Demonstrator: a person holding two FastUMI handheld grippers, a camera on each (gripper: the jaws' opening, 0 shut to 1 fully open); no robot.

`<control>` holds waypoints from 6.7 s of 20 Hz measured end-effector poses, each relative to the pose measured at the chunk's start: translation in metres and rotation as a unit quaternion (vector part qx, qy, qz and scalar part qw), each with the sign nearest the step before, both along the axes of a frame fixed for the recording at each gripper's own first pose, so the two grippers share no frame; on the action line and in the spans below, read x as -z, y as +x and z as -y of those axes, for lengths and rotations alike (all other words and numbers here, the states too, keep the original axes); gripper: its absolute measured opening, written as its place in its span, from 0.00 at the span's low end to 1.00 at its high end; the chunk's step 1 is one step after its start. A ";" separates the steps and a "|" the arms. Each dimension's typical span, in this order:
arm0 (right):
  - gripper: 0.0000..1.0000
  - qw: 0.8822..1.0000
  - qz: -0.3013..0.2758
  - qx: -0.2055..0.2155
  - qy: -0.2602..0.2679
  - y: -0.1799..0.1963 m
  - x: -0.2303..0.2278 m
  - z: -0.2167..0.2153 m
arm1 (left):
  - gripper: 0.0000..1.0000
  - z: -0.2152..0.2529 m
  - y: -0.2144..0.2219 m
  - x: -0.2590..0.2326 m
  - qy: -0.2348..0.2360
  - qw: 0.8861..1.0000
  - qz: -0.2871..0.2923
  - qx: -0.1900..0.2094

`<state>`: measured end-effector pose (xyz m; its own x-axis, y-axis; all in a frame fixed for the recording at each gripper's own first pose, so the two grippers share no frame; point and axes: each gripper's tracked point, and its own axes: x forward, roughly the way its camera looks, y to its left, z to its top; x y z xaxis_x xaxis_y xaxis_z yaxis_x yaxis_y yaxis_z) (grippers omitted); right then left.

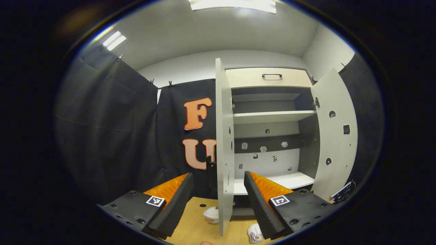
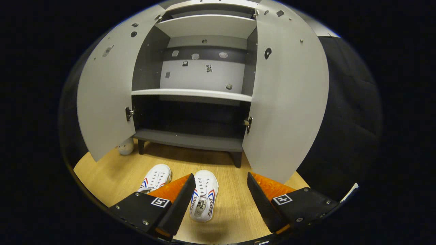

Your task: Grab one shoe with the right hand and put it into the shoe cabinet, grab the other shoe with the left hand and put it into the shoe cabinet; then close the right door with the right hand and the left door with the left hand.

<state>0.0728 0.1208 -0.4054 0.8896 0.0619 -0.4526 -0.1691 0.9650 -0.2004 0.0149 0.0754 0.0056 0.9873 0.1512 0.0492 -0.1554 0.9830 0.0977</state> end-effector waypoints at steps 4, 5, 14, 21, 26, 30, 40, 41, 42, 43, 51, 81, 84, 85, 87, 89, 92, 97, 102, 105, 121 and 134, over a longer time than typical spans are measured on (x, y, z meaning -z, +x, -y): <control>0.87 0.998 -0.065 0.007 -0.010 0.004 0.070 0.006 | 0.95 -0.004 -0.002 0.002 0.010 1.000 -0.002 -0.010; 0.85 0.996 -0.087 0.010 -0.007 0.003 0.085 0.008 | 0.95 -0.004 -0.001 0.003 0.010 1.000 -0.004 -0.010; 0.51 0.983 -0.178 0.038 0.011 0.022 0.153 0.013 | 0.95 -0.017 -0.004 0.013 0.019 0.999 -0.018 -0.028; 0.35 0.975 -0.214 0.053 0.039 0.026 0.170 0.004 | 0.95 -0.019 0.001 0.013 0.020 0.999 -0.017 -0.025; 0.00 0.976 -0.202 0.070 0.027 0.032 0.165 0.011 | 0.95 -0.020 0.002 0.017 0.016 0.999 -0.023 -0.020; 0.00 0.978 -0.189 0.086 0.025 0.028 0.131 0.017 | 0.95 -0.019 0.003 0.011 0.023 1.000 -0.017 -0.013; 0.00 0.984 -0.151 0.083 0.051 0.002 0.009 -0.007 | 0.96 -0.024 0.007 0.012 0.006 1.000 -0.007 0.008; 0.00 0.985 -0.145 0.079 0.056 0.000 -0.010 -0.010 | 0.96 -0.026 0.007 0.012 0.008 1.000 -0.006 0.008; 0.00 0.986 -0.138 0.075 0.058 -0.002 -0.027 -0.014 | 0.97 -0.028 0.008 0.012 0.009 1.000 -0.004 0.007; 0.00 0.987 -0.131 0.071 0.061 -0.002 -0.044 -0.018 | 0.97 -0.030 0.009 0.011 0.009 1.000 -0.001 0.008; 0.00 0.991 -0.078 0.046 0.101 0.006 -0.165 -0.052 | 0.96 -0.043 0.015 0.010 0.019 1.000 0.013 0.009; 0.00 0.986 -0.071 0.118 0.095 0.358 -0.190 -0.080 | 0.96 -0.055 0.029 0.026 -0.001 1.000 -0.009 -0.016; 0.11 0.988 -0.061 0.107 0.095 0.358 -0.196 -0.081 | 0.96 -0.050 0.029 0.026 0.000 1.000 -0.016 -0.014; 0.14 0.990 -0.039 0.100 0.090 0.354 -0.209 -0.083 | 0.97 -0.047 0.028 0.025 0.003 1.000 -0.015 -0.014; 0.21 0.992 -0.012 0.077 0.096 0.339 -0.233 -0.093 | 0.96 -0.037 0.026 0.021 0.002 1.000 -0.007 -0.006; 0.30 0.993 0.008 0.054 0.106 0.315 -0.260 -0.100 | 0.96 -0.027 0.026 0.022 0.000 1.000 -0.005 0.005; 0.60 0.991 0.034 0.028 0.123 0.279 -0.299 -0.104 | 0.96 -0.011 0.024 0.024 0.002 1.000 -0.002 0.025; 0.93 0.989 0.091 -0.015 0.112 0.204 -0.357 -0.098 | 0.96 0.015 0.022 0.036 -0.009 0.999 -0.012 0.048; 0.93 0.983 0.131 -0.057 0.116 0.132 -0.404 -0.090 | 0.96 0.052 0.033 0.069 -0.014 0.996 -0.031 0.081; 0.94 0.978 0.151 -0.066 0.125 0.106 -0.429 -0.077 | 0.96 0.080 0.047 0.109 -0.028 0.991 -0.067 0.112; 0.93 0.969 0.222 -0.049 0.094 0.026 -0.492 0.001 | 0.96 0.120 0.074 0.431 -0.009 0.935 -0.337 0.107; 0.93 0.972 0.216 -0.036 0.081 0.014 -0.484 0.029 | 0.96 0.113 0.049 0.556 -0.061 0.870 -0.481 0.090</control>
